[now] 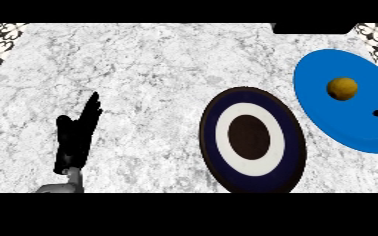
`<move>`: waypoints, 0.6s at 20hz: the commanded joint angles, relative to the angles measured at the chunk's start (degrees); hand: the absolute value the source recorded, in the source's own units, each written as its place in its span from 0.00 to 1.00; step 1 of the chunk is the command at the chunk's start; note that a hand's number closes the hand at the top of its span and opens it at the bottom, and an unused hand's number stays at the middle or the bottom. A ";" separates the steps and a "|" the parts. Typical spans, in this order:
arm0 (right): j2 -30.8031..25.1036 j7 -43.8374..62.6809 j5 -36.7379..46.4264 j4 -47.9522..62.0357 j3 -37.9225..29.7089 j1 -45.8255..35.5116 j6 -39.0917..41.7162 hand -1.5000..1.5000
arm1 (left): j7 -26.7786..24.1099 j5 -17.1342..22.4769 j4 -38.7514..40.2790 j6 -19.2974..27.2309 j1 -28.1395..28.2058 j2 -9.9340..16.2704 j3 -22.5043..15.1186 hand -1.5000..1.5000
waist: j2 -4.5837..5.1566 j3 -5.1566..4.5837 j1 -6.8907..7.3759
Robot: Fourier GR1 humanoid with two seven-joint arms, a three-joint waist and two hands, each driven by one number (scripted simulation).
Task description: Pick the lemon from the plate and place it in the plate
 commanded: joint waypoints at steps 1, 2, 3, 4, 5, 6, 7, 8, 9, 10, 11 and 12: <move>1.44 -1.77 0.94 1.68 2.61 0.51 -4.10 0.00 | -1.39 0.81 3.68 -0.97 -1.26 0.07 1.21 0.50 | 0.06 -0.02 0.00; -1.92 -1.83 1.10 5.90 2.42 -2.54 -3.39 0.00 | 0.59 -0.15 1.35 -0.30 -1.62 -0.09 0.42 0.50 | 0.13 0.02 0.30; 2.88 1.41 -0.37 -0.99 3.27 -0.22 -6.24 0.00 | -0.31 -0.03 0.78 -0.12 0.32 -0.42 0.49 0.50 | -0.07 -0.04 -0.13; 0.02 1.39 0.92 4.96 2.98 -2.98 -6.02 0.00 | -0.02 -0.21 4.86 1.11 -4.52 -1.07 1.32 0.50 | 0.14 0.00 0.13; -0.75 -2.01 2.21 6.46 3.60 -1.60 -7.42 0.00 | -0.48 -0.53 1.44 0.05 -1.79 -0.60 0.11 0.50 | 0.16 0.03 0.36; -0.10 -0.26 1.61 5.49 3.78 -2.44 -8.73 0.00 | -3.30 -0.11 4.28 -0.81 -1.01 -0.32 0.74 0.50 | 0.11 0.00 0.20; -1.43 -1.56 0.62 6.55 2.99 -1.08 -6.90 0.00 | 1.82 -2.33 -4.23 1.43 2.82 -2.20 -2.72 0.50 | 0.04 0.02 0.34; -1.57 -0.97 1.32 7.54 3.89 -1.82 -8.12 0.00 | 0.67 -1.48 0.59 1.03 -0.94 -1.56 -0.71 0.50 | 0.11 0.01 0.22; -1.59 1.40 1.09 5.88 4.01 -2.93 -9.53 0.00 | 2.19 -2.64 -1.57 1.57 0.49 -2.13 -2.25 0.50 | 0.04 0.00 0.19; -2.60 -3.64 1.30 6.83 3.80 0.76 -8.75 0.00 | 0.96 -1.13 -1.53 0.40 -0.24 -0.19 0.20 0.50 | 0.07 0.01 0.14; -0.12 -4.31 1.31 8.05 4.77 0.16 -10.08 0.00 | 0.59 -2.66 -0.32 2.01 -0.54 -2.09 -1.32 0.50 | 0.09 0.01 0.16; -1.41 -1.38 -0.33 5.59 4.40 0.54 -8.83 0.00 | 3.74 -2.33 -1.16 1.84 -1.43 -2.01 -1.14 0.50 | -0.01 -0.01 -0.09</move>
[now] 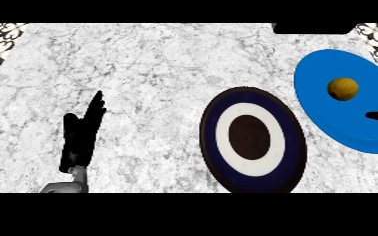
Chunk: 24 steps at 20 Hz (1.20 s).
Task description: Pick the lemon from the plate and place it in the plate
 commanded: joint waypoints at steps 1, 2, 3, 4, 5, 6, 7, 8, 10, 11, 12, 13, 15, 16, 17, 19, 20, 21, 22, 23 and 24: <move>0.12 -1.57 -0.31 2.61 0.84 0.04 -3.07 0.00 | 0.07 1.11 1.24 -1.23 -0.87 0.77 1.42 0.50 | 0.04 0.00 0.04; -0.17 -1.37 1.23 4.54 1.81 -1.44 -4.12 0.00 | -2.84 0.72 4.12 -1.13 -1.51 0.14 1.05 0.50 | 0.15 0.02 0.23; -3.09 -1.23 0.75 2.73 1.57 1.17 -1.69 0.00 | -1.89 0.36 3.17 -0.58 -1.91 0.33 1.26 0.50 | 0.04 0.00 -0.09; -0.51 -1.06 0.68 3.15 1.96 0.18 -4.95 0.00 | -5.35 1.24 5.48 -1.30 -0.31 0.45 2.14 0.50 | 0.05 -0.01 0.02; -3.86 -2.13 0.09 6.04 0.89 -0.90 -2.27 0.00 | 1.08 -0.39 1.24 0.49 -2.70 -1.15 -0.23 0.50 | 0.13 0.04 0.24; -2.56 -3.25 0.69 5.92 1.74 0.35 -4.32 0.00 | -1.05 1.73 0.52 -2.64 0.13 1.32 1.50 0.50 | 0.09 0.03 0.27; -2.65 -2.40 0.19 5.94 1.61 0.61 -4.00 0.00 | -5.78 -0.47 5.13 0.04 0.57 -1.21 0.25 0.50 | 0.09 0.01 0.09; -3.36 0.52 -0.88 4.99 1.40 -1.33 -3.66 0.00 | -2.29 0.34 1.34 -0.78 1.21 0.28 1.13 0.50 | 0.01 0.00 0.12; -6.72 -3.34 0.61 10.09 1.22 -0.87 -2.22 0.00 | -1.35 -0.79 3.23 0.20 -2.96 -1.00 -0.04 0.50 | 0.37 0.12 0.65; -5.09 -4.82 0.06 8.06 1.65 0.85 -3.68 0.00 | -4.35 1.48 5.59 -1.88 -1.52 0.81 2.60 0.50 | 0.16 0.04 0.21; -5.06 -5.99 -0.53 8.80 1.05 1.85 -3.67 0.00 | -0.35 2.79 0.50 -3.68 -0.53 2.26 2.78 0.50 | 0.13 0.06 0.34; -6.01 -8.49 0.28 11.07 0.91 3.27 -4.05 0.00 | -4.00 0.96 4.67 -1.87 -1.41 1.04 2.21 0.50 | 0.39 0.13 0.57; -5.73 -4.57 -0.21 9.73 1.46 1.06 -5.67 0.00 | -1.39 -0.67 -0.10 -0.22 1.32 -1.82 -1.31 0.50 | 0.09 0.06 0.36; -9.66 -5.61 -0.25 11.63 0.76 0.67 -1.67 0.00 | -0.52 2.08 2.59 -2.80 -2.54 0.74 1.85 0.50 | 0.33 0.13 0.62; -7.48 -6.98 0.10 12.80 0.67 0.65 -5.41 0.00 | -2.48 -0.05 1.82 -1.25 0.13 0.05 0.50 0.50 | 0.45 0.18 1.06; -7.55 -7.07 -1.24 12.72 -0.32 0.82 -5.55 0.00 | 2.92 0.93 -0.82 -1.03 -2.58 -0.13 0.94 0.50 | 0.35 0.17 0.87; -10.47 -7.79 -1.80 11.96 -0.40 2.19 -1.77 0.00 | -0.95 2.25 1.41 -3.03 -1.52 2.11 3.13 0.50 | 0.24 0.11 0.47; -7.82 -9.41 -2.50 12.84 -1.17 3.26 -4.73 0.00 | -1.85 0.98 -0.28 -2.47 1.38 0.28 0.50 0.50 | 0.25 0.13 0.62; -9.17 -10.26 -2.09 13.27 -0.90 4.15 -3.88 0.00 | 0.31 0.75 -2.23 -1.51 0.98 -0.71 -0.17 0.50 | 0.29 0.17 0.71; -8.38 -8.98 -1.99 13.55 -0.75 2.90 -5.37 0.00 | -0.40 -0.05 -3.83 -2.04 2.72 0.20 -0.72 0.50 | 0.30 0.17 0.94; -7.16 -12.09 -2.86 13.24 -1.29 4.83 -5.06 0.00 | -3.27 0.53 4.40 -1.73 -1.41 0.10 1.49 0.50 | 0.35 0.13 0.32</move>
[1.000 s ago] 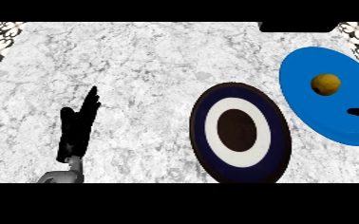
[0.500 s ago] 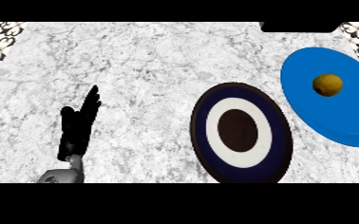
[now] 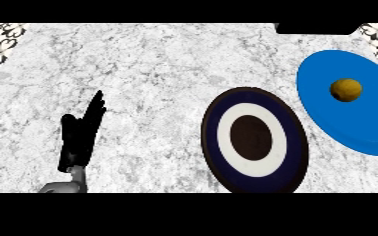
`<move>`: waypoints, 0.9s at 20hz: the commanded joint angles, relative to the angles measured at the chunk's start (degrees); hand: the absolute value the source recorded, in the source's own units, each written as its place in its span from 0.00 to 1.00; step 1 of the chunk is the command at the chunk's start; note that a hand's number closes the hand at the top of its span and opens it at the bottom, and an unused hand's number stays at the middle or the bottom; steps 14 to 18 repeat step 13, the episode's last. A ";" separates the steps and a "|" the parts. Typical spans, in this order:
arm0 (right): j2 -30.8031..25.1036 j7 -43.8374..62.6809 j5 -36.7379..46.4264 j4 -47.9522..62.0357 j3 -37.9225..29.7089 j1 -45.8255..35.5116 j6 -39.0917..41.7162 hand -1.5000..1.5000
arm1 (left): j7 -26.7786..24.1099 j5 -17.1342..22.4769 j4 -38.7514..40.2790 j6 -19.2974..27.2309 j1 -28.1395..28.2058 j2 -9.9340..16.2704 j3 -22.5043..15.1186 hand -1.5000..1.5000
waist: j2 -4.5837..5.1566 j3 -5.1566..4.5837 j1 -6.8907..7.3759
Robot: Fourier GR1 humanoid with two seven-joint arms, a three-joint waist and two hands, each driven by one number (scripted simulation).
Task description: Pick the lemon from the plate and place it in the plate
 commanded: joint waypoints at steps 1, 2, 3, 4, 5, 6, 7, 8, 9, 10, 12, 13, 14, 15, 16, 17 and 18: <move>0.69 0.01 -0.97 1.77 -1.25 -0.71 -3.93 0.00 | 1.05 0.97 -1.58 -0.66 0.82 0.08 0.26 0.50 | 0.19 0.10 0.60; -2.40 -0.43 -1.51 2.31 -1.88 0.73 -0.59 0.00 | 0.87 -1.09 -0.81 1.53 -1.01 -1.26 -0.84 0.50 | 0.26 0.13 0.35; -1.52 -0.58 -1.17 2.02 -1.38 1.42 -2.22 0.00 | 3.43 -0.14 1.95 0.58 -5.07 0.73 1.51 0.50 | 0.20 0.07 -0.09; -1.33 0.73 -1.18 2.65 -1.68 0.73 -4.52 0.00 | 0.67 0.51 1.34 -0.79 -1.70 1.12 1.24 0.50 | 0.29 0.11 0.46; -1.82 1.69 -1.87 2.50 -2.38 -0.64 -4.91 0.00 | -1.43 -1.32 0.91 1.56 0.12 -2.25 -1.51 0.50 | 0.31 0.13 0.65; -2.98 0.45 -2.19 2.59 -2.34 1.21 -1.40 0.00 | -2.57 0.33 4.28 0.50 -1.75 -1.07 0.83 0.50 | 0.23 0.07 0.08; -1.99 -0.43 -1.89 2.32 -1.95 1.89 -3.11 0.00 | 0.75 -0.28 -0.75 0.43 0.67 0.07 0.36 0.50 | 0.10 0.09 0.33; -4.56 0.89 -2.32 2.52 -2.49 1.04 -0.90 0.00 | 1.92 -0.42 -0.42 0.30 -0.67 -0.52 -0.44 0.50 | 0.20 0.13 0.41; -4.80 1.85 -1.83 2.27 -1.85 0.96 -1.34 0.00 | -1.65 -0.02 5.34 0.56 -3.86 -0.71 1.09 0.50 | 0.23 0.06 -0.05; -3.04 0.60 -2.10 2.54 -2.07 1.66 -2.92 0.00 | 0.40 -0.27 0.67 -0.01 -0.51 -0.79 -0.54 0.50 | 0.15 0.10 0.33; -4.34 0.96 -1.75 2.46 -1.80 1.93 -3.15 0.00 | -0.73 -0.69 2.13 0.52 -1.88 0.05 0.61 0.50 | 0.18 0.10 0.25; -3.21 -0.88 -1.21 3.04 -1.67 3.15 -4.75 0.00 | 0.12 -1.06 2.01 0.13 -2.93 -0.21 -0.42 0.50 | 0.47 0.25 0.63; -3.21 -0.88 -1.21 3.04 -1.67 3.15 -4.75 0.00 | 0.12 -1.06 2.01 0.13 -2.93 -0.21 -0.42 0.50 | 0.47 0.25 0.63; -3.21 -0.88 -1.21 3.04 -1.67 3.15 -4.75 0.00 | 0.12 -1.06 2.01 0.13 -2.93 -0.21 -0.42 0.50 | 0.47 0.25 0.63; -3.21 -0.88 -1.21 3.04 -1.67 3.15 -4.75 0.00 | 0.12 -1.06 2.01 0.13 -2.93 -0.21 -0.42 0.50 | 0.47 0.25 0.63; -3.21 -0.88 -1.21 3.04 -1.67 3.15 -4.75 0.00 | 0.12 -1.06 2.01 0.13 -2.93 -0.21 -0.42 0.50 | 0.47 0.25 0.63; -3.21 -0.88 -1.21 3.04 -1.67 3.15 -4.75 0.00 | 0.12 -1.06 2.01 0.13 -2.93 -0.21 -0.42 0.50 | 0.47 0.25 0.63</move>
